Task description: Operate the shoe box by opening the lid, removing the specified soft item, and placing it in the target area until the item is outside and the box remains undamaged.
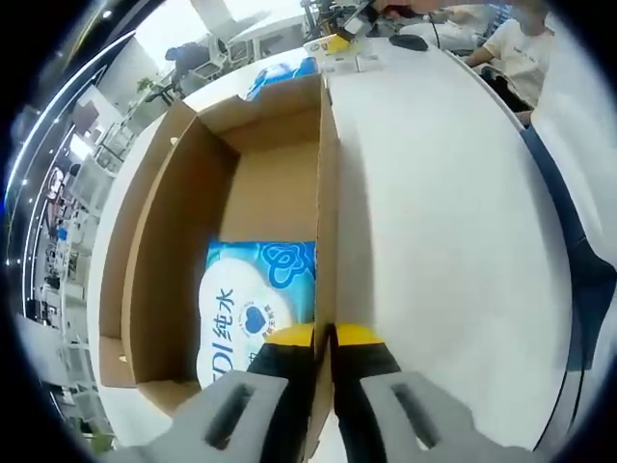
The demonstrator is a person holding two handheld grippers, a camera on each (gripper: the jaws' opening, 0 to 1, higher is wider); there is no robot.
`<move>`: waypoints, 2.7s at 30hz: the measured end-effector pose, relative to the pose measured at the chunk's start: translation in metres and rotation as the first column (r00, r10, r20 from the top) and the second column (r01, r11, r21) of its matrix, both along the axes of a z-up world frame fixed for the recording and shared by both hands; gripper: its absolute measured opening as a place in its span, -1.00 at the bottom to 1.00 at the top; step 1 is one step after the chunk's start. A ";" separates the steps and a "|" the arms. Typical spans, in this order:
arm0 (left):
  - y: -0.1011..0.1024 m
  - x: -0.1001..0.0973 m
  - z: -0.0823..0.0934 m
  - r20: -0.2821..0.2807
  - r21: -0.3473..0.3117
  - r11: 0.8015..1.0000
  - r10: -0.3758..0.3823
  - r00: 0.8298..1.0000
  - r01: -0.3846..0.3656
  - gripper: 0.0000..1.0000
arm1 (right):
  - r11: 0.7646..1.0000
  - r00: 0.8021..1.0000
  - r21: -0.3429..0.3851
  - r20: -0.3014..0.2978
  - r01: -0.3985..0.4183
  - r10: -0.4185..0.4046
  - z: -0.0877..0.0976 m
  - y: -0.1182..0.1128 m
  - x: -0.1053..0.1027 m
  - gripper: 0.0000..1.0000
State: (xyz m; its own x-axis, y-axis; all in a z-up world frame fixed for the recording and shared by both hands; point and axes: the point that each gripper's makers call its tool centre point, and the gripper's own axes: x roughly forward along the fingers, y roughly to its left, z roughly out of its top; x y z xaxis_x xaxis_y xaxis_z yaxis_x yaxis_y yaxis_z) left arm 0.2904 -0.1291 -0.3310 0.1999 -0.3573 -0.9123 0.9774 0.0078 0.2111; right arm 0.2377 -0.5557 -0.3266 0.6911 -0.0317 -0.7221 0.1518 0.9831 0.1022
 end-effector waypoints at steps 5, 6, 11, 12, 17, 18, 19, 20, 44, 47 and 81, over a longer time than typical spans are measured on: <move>0.000 0.000 -0.001 0.002 -0.001 1.000 -0.004 1.000 0.004 -0.92 | 1.000 1.000 0.010 -0.011 0.006 -0.006 -0.004 0.002 -0.003 -0.57; 0.000 0.000 -0.001 0.003 -0.001 1.000 -0.004 1.000 0.004 -0.92 | 1.000 1.000 0.009 -0.013 0.004 -0.004 -0.005 0.003 -0.003 -0.57; 0.000 0.000 0.000 0.001 -0.002 1.000 -0.001 1.000 0.001 -0.92 | 1.000 1.000 0.019 -0.027 0.011 -0.011 -0.009 0.005 -0.008 -0.57; 0.000 0.000 0.000 0.001 -0.002 1.000 -0.001 1.000 0.001 -0.92 | 1.000 0.999 0.020 -0.031 0.011 -0.010 -0.010 0.006 -0.010 -0.57; 0.000 -0.001 0.000 0.007 0.003 1.000 -0.009 1.000 0.009 -0.92 | 1.000 0.999 0.013 -0.043 -0.002 0.003 -0.013 0.007 -0.017 -0.57; 0.000 -0.001 0.000 0.007 0.003 1.000 -0.008 1.000 0.008 -0.92 | 1.000 0.999 0.007 -0.044 -0.005 0.005 -0.013 0.006 -0.018 -0.57; 0.000 -0.001 0.000 0.007 0.004 1.000 -0.009 1.000 0.009 -0.92 | 1.000 0.999 0.001 -0.048 -0.011 0.011 -0.014 0.006 -0.019 -0.57; 0.000 -0.001 0.000 0.007 0.005 1.000 -0.010 1.000 0.010 -0.92 | 1.000 0.999 0.000 -0.050 -0.015 0.015 -0.015 0.007 -0.020 -0.57; 0.001 -0.001 0.000 0.013 0.014 1.000 -0.019 1.000 0.019 -0.91 | 0.994 0.994 -0.028 -0.053 -0.102 0.101 0.013 0.005 -0.021 -0.62; 0.001 -0.001 -0.001 0.015 0.017 1.000 -0.019 1.000 0.019 -0.91 | 0.994 0.993 -0.037 -0.051 -0.106 0.104 0.013 0.005 -0.020 -0.62; 0.001 -0.001 0.000 0.007 0.017 1.000 -0.027 1.000 0.027 -0.92 | 0.986 0.989 -0.080 -0.005 -0.146 0.146 0.032 0.013 -0.012 -0.45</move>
